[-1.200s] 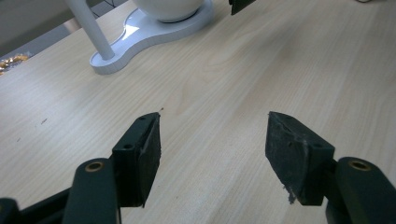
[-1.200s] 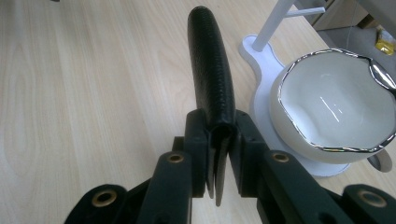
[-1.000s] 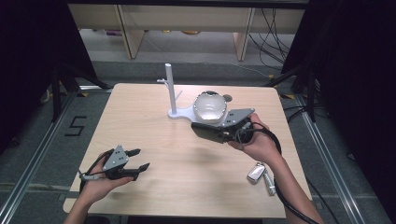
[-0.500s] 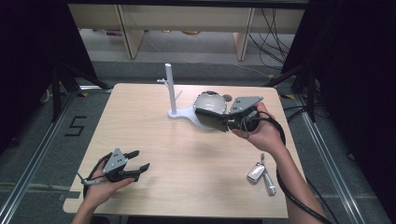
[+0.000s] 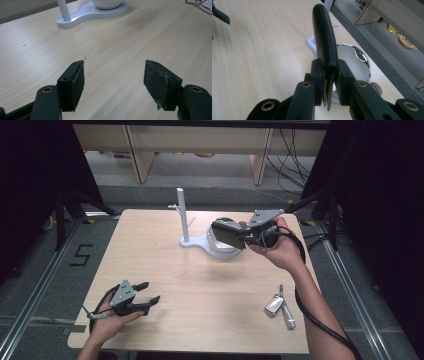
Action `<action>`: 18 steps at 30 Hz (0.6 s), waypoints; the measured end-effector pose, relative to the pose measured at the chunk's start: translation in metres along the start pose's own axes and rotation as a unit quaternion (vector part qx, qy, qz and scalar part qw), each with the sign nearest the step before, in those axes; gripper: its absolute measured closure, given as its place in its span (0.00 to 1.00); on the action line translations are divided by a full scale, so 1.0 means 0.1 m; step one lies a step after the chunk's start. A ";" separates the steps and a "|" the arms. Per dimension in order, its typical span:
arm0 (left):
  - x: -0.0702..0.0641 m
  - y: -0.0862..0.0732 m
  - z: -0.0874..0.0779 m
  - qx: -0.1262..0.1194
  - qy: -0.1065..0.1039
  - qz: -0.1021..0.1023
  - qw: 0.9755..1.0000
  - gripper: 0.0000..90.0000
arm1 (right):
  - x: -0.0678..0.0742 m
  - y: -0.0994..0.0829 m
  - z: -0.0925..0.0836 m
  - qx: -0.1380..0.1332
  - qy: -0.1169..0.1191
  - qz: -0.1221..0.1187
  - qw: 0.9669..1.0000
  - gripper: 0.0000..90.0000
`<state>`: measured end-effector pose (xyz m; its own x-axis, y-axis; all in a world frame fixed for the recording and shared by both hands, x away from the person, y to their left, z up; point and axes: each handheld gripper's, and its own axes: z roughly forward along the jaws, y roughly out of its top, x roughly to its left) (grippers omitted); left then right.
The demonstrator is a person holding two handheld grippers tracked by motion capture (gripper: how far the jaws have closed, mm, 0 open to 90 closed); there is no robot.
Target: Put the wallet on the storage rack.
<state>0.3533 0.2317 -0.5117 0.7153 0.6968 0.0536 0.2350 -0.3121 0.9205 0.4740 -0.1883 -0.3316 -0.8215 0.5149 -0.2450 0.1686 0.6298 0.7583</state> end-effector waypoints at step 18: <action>0.02 -0.01 0.00 0.000 0.003 -0.006 1.000 0.36 | -0.20 0.08 0.30 0.002 0.003 0.023 1.000 0.88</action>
<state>0.3542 0.2337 -0.5125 0.7092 0.7036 0.0449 0.2439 -0.3046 0.9207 0.5085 -0.1757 -0.3388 -0.8165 0.5391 -0.2066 0.2076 0.6082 0.7662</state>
